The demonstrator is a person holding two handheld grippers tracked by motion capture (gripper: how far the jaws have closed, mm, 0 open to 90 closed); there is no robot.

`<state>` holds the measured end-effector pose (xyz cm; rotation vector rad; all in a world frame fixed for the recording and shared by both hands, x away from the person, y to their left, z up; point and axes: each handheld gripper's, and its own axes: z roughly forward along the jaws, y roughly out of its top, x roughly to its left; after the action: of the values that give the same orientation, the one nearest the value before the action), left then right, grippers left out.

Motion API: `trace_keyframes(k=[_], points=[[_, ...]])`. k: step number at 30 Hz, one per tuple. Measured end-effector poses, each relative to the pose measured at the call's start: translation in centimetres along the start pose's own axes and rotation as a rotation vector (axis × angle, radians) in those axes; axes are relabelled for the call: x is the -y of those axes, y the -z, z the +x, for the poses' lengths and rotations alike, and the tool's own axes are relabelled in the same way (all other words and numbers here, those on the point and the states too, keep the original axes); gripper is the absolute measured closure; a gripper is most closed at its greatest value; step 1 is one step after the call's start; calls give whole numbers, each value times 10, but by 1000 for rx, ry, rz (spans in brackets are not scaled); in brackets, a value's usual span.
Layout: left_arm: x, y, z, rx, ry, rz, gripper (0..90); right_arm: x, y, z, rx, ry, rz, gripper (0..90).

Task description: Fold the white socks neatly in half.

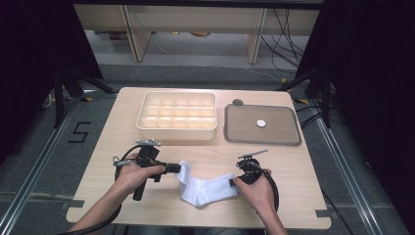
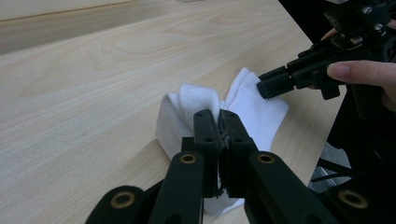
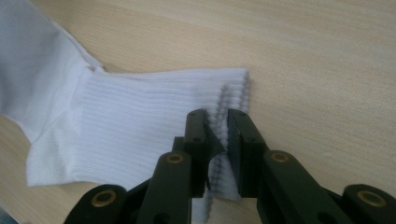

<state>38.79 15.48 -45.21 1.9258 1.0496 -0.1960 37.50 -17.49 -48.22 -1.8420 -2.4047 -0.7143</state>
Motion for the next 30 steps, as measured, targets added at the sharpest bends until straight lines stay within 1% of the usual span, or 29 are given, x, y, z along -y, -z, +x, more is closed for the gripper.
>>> trace_keyframes(k=[3, 4, 5, 8, 9, 10, 11, 12, 13, 14, 15, 16, 17, 18, 19, 20, 21, 22, 23, 25, 26, 29, 30], points=[[-1, -1, 0, 0, -2, 1, 864, 0, 0, 1, -8, -18, 0, 785], [-1, -1, -1, -7, -2, -2, 864, 1, 0, 1, -7, -14, -1, 785], [-1, -2, -1, -6, -1, -1, 864, 1, 0, 1, -9, -19, -1, 784], [-1, -2, -1, -4, 0, -3, 864, 1, -1, 0, -17, 14, -14, 783], [-1, -2, -1, -3, 0, -3, 864, 1, -1, 0, -30, 26, -26, 781], [-1, -2, 0, -4, 0, -3, 864, 1, -2, 1, -15, 5, -22, 779], [-1, -2, 0, -4, -1, -3, 864, 2, -1, 4, -29, -15, -23, 776], [0, -2, 0, -2, 0, -2, 864, 3, -2, 4, -39, -6, -29, 771], [0, -3, 0, -1, 2, -2, 864, 2, -1, 4, -15, -3, -15, 763], [0, -3, 0, -1, 1, -1, 864, 3, -1, 4, -10, 4, -12, 754], [0, -3, 0, -1, 0, 0, 864, 3, -1, 4, -17, 4, -12, 740], [0, -3, 0, 2, 0, 2, 864, 2, 0, 3, -22, 26, -27, 721], [0, -3, 0, 1, 1, 2, 864, 2, 1, 1, -47, 37, -46, 694], [0, -2, 0, 0, 0, 3, 864, 1, 3, 2, -44, 8, -35, 679], [0, -2, 0, 0, 1, 3, 864, 1, 4, -1, -48, 40, -56, 666], [0, -2, 0, -1, 0, 3, 864, 1, 6, 0, -47, 19, -35, 656], [0, -2, 0, -1, 1, 2, 863, 1, 7, -1, -45, 26, -41, 654], [0, -2, 0, -1, 1, 2, 864, 1, 7, -2, -49, 39, -56, 654], [0, -3, 0, -1, 0, 1, 864, 1, 8, -3, -61, 45, -56, 655], [0, -3, 1, 3, -1, 2, 864, 2, 7, -3, -55, 39, -42, 682], [0, -3, 0, 1, -1, 1, 864, 2, 7, -3, -61, 47, -39, 695], [-1, -4, -1, 2, -2, 3, 864, 4, 5, -3, -56, 37, -28, 740], [-1, -4, -1, 3, -2, 2, 864, 4, 4, -2, -65, 28, -28, 746]])
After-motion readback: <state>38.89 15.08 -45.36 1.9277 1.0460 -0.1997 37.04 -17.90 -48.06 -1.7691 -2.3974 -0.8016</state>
